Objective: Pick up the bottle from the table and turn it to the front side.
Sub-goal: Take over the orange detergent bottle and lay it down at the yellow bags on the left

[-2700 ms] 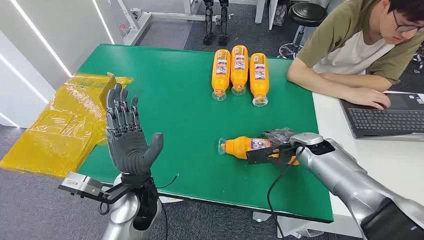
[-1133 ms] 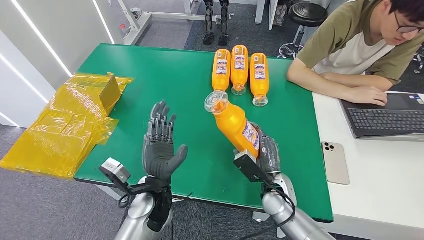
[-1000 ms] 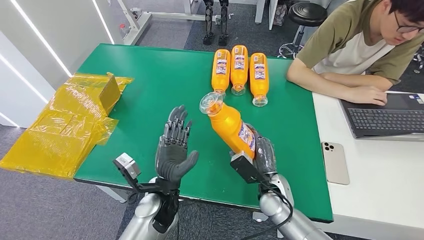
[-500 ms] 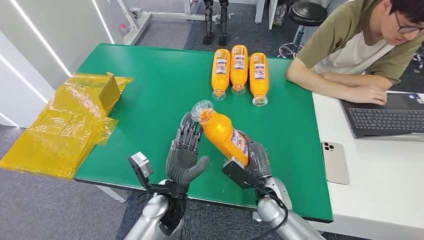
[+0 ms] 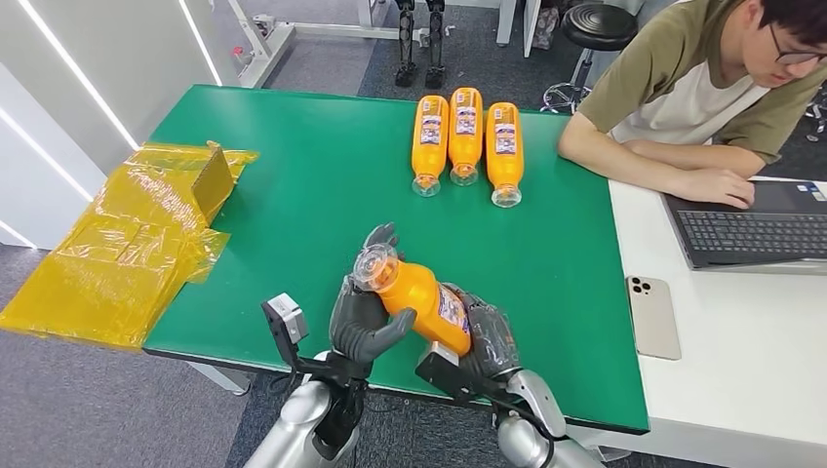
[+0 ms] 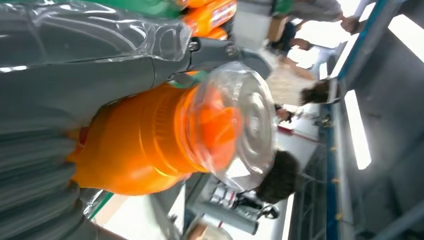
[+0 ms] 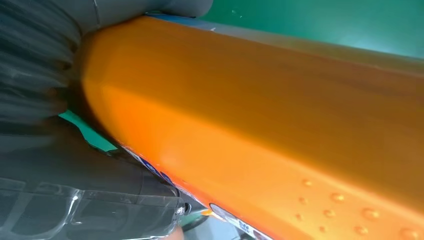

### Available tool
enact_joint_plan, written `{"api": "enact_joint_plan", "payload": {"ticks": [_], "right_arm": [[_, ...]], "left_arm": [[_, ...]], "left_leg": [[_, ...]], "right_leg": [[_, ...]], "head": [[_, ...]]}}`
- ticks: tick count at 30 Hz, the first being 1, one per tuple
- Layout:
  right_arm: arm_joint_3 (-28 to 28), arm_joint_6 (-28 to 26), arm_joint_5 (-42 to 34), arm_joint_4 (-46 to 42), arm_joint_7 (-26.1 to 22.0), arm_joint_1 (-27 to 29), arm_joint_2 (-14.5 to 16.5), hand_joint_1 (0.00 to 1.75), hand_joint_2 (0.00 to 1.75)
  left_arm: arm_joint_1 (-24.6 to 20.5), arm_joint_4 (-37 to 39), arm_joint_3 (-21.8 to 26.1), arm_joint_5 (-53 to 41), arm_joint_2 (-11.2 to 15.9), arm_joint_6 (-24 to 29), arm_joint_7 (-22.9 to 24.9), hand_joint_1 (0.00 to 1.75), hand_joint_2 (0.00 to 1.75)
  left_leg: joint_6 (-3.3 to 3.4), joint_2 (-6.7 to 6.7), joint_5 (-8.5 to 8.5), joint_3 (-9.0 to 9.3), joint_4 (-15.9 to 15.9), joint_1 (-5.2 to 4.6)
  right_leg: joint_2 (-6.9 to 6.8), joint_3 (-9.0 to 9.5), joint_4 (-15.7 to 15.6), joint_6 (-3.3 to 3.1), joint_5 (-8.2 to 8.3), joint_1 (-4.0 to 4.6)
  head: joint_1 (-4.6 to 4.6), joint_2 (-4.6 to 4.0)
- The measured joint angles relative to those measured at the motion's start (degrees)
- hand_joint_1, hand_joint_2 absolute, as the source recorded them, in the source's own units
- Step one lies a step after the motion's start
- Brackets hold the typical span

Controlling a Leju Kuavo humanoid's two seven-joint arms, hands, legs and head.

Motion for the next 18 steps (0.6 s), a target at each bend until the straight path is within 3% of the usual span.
{"api": "enact_joint_plan", "payload": {"ticks": [7,15,16,18], "right_arm": [[-0.7,-4.5,-0.2,-3.2,0.1,2.3,0.1,1.75,1.75],[-1.0,-1.6,1.5,-3.8,1.1,2.9,0.0,1.75,1.75],[-1.1,-1.1,1.9,-3.8,1.4,2.9,0.0,1.75,1.75],[-1.1,0.0,2.6,-3.8,1.8,2.8,0.0,1.75,1.75]], "left_arm": [[-0.2,0.2,-0.5,-0.3,0.0,0.0,0.1,0.0,1.75],[-0.3,0.7,-0.8,-0.4,0.0,0.4,0.1,0.0,1.75],[-0.3,0.8,-0.8,-0.4,0.0,0.5,0.0,0.06,1.75],[-0.3,1.0,-0.8,-0.6,0.0,0.6,-0.2,0.93,1.75]], "left_leg": [[0.0,0.02,0.0,0.01,0.0,0.0],[0.0,0.03,0.0,0.01,0.0,0.0],[0.0,0.03,0.0,0.0,0.0,0.0],[0.0,0.03,0.0,0.0,0.0,0.0]], "right_leg": [[0.02,0.0,0.0,0.0,0.0,0.0],[0.06,-0.01,0.0,0.0,0.0,0.0],[0.06,-0.01,0.0,0.0,0.0,0.0],[0.06,-0.01,0.0,0.0,0.0,0.0]], "head": [[0.0,0.0],[-0.01,0.0],[-0.01,0.0],[-0.01,0.0]]}}
